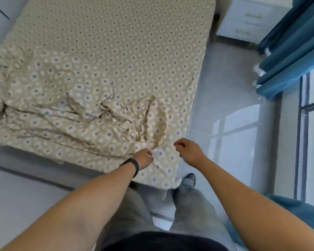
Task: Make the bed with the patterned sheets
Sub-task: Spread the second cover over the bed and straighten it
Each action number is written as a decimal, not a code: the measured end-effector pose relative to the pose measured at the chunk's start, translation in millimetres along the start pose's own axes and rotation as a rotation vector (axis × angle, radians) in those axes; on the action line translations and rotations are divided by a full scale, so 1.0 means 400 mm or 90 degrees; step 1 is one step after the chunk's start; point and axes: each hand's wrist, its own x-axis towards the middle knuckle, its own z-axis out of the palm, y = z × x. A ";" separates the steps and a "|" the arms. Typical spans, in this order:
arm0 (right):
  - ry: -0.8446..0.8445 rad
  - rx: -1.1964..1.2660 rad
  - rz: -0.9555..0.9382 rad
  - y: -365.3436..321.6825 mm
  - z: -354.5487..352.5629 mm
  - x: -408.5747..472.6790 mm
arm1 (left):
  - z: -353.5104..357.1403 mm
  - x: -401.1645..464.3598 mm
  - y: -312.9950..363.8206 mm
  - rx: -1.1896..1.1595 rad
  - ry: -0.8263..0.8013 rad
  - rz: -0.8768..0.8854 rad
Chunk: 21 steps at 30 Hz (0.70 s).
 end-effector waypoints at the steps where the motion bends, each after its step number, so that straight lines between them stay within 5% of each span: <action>1: -0.014 -0.013 -0.007 0.012 -0.014 0.004 | 0.031 0.013 0.003 0.016 0.006 -0.004; 8: -0.101 -0.117 -0.016 0.086 -0.034 0.094 | 0.182 0.141 0.050 0.301 0.026 0.016; 13: -0.105 -0.143 0.011 0.147 -0.010 0.150 | 0.174 0.339 0.063 0.365 0.050 -0.026; 16: -0.112 -0.178 0.040 0.168 -0.027 0.132 | 0.161 0.327 0.084 0.288 0.012 -0.050; 21: -0.064 -0.059 0.113 0.074 -0.072 0.058 | 0.072 0.109 0.090 -0.108 0.094 0.124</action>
